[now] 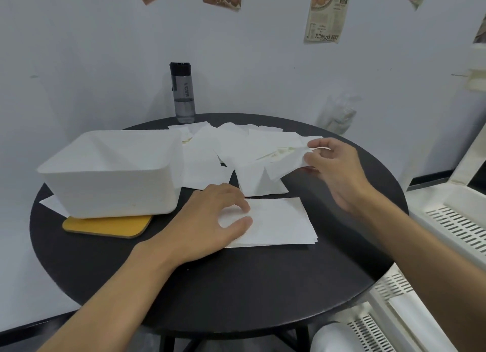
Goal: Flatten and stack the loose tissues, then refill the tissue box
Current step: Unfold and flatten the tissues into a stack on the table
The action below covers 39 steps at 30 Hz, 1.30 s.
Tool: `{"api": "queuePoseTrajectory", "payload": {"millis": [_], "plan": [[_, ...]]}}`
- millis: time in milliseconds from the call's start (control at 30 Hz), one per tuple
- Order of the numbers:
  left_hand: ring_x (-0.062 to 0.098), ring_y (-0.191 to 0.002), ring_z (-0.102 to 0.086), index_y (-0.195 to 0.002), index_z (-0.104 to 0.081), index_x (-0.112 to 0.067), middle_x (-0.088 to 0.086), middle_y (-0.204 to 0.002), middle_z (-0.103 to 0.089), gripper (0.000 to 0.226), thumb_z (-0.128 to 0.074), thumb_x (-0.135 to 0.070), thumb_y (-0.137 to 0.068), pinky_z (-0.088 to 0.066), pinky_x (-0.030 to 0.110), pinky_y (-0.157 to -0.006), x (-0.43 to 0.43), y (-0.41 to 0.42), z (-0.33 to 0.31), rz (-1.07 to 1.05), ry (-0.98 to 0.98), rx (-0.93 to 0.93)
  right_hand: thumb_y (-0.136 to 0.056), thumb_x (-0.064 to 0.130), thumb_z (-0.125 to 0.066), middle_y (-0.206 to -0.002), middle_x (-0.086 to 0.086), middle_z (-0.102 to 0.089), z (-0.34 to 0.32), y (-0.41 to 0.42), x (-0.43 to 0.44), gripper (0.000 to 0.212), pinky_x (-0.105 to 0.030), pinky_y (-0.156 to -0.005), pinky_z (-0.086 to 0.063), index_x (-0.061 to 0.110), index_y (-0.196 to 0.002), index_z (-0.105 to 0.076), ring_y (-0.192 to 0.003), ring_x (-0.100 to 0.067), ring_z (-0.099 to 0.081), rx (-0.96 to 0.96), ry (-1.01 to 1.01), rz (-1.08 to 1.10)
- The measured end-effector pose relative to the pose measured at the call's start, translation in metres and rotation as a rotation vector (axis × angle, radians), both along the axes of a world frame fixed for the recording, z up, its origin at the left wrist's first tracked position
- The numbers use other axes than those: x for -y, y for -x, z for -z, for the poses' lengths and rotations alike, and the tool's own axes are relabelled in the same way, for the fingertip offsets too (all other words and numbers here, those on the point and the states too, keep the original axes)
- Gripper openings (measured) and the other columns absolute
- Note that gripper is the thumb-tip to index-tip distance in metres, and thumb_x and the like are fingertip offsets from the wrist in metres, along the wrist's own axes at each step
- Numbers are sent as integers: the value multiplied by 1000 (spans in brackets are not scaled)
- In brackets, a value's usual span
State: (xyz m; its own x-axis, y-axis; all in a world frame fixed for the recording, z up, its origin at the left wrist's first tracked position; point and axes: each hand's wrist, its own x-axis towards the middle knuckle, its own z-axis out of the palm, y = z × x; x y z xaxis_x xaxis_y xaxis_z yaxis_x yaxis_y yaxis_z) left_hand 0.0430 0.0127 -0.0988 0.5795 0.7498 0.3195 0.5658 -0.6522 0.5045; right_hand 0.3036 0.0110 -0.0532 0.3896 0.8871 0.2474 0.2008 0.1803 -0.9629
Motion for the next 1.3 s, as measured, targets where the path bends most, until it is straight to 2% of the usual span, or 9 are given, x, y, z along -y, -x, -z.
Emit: {"api": "queuePoseTrajectory", "payload": {"millis": [233, 400, 533, 633, 767, 900, 967, 1100, 1300], "plan": [[-7, -87, -56, -107, -62, -42, -24, -108, -61, 15, -56, -29, -101, -41, 9, -77, -1, -5, -6, -163, 54, 433, -91, -14, -43, -90, -10, -58, -13, 9, 20, 28, -23, -61, -51, 9, -86, -59, -72, -19, -58, -256, -67, -312], [-11, -98, -61, -121, -51, -37, -16, -120, -61, 27, -62, -34, -97, -47, 8, -79, -4, -9, -13, -176, 233, 669, -91, -15, -33, -65, 2, -61, -16, 16, 28, 34, -18, -46, -45, 8, -78, -54, -51, -11, -56, -245, 12, -490], [40, -92, -66, -120, -48, -42, 22, -91, -69, 43, -75, -35, -87, -55, 52, -85, -1, -7, -15, -134, 285, 733, -91, -15, -35, -74, -2, -65, -11, 16, 29, 33, -21, -51, -49, 7, -79, -56, -59, -16, -59, -215, 53, -537], [52, -85, -62, -117, -48, -48, 31, -85, -64, 47, -74, -26, -84, -55, 63, -82, -1, -5, -14, -107, 289, 755, -89, -6, -52, -88, -9, -65, -3, 12, 27, 23, -29, -72, -49, 12, -86, -65, -77, -22, -59, -102, 57, -508], [23, -57, -52, -118, -53, -36, 9, -55, -52, 41, -70, -10, -91, -45, 33, -60, 0, -4, -14, -88, 256, 698, -87, 0, -66, -102, -24, -66, 8, 6, 26, 15, -41, -90, -45, 11, -96, -67, -90, -27, -61, 29, 73, -410], [4, -46, -43, -112, -59, -21, -14, -47, -49, 26, -63, -3, -94, -36, 13, -52, 1, -5, -13, -91, 227, 599, -90, -1, -64, -93, -21, -70, 16, 2, 27, 12, -38, -86, -47, 8, -98, -68, -83, -23, -63, 187, 130, -396], [5, -55, -42, -103, -64, -29, -14, -62, -50, 23, -65, -8, -92, -37, 16, -57, 1, -5, -11, -125, 158, 508, -88, 8, -68, -95, -29, -67, 20, 1, 26, 9, -36, -82, -45, 13, -95, -70, -80, -21, -59, 290, 169, -405], [5, -91, -52, -97, -64, -39, -17, -107, -52, 21, -67, -20, -89, -38, 7, -73, 2, -6, -6, -150, 84, 352, -87, 12, -70, -87, -9, -69, 23, -4, 23, 8, -19, -72, -45, 20, -87, -72, -74, -8, -56, 554, 177, -365], [-3, -116, -46, -99, -63, -42, -28, -115, -56, 12, -68, -42, -89, -37, 22, -97, 0, -4, -3, -75, 119, 102, -88, 13, -69, -89, -3, -65, 26, -6, 15, 5, -11, -69, -43, 17, -91, -72, -73, -5, -54, 621, 174, -355]]}}
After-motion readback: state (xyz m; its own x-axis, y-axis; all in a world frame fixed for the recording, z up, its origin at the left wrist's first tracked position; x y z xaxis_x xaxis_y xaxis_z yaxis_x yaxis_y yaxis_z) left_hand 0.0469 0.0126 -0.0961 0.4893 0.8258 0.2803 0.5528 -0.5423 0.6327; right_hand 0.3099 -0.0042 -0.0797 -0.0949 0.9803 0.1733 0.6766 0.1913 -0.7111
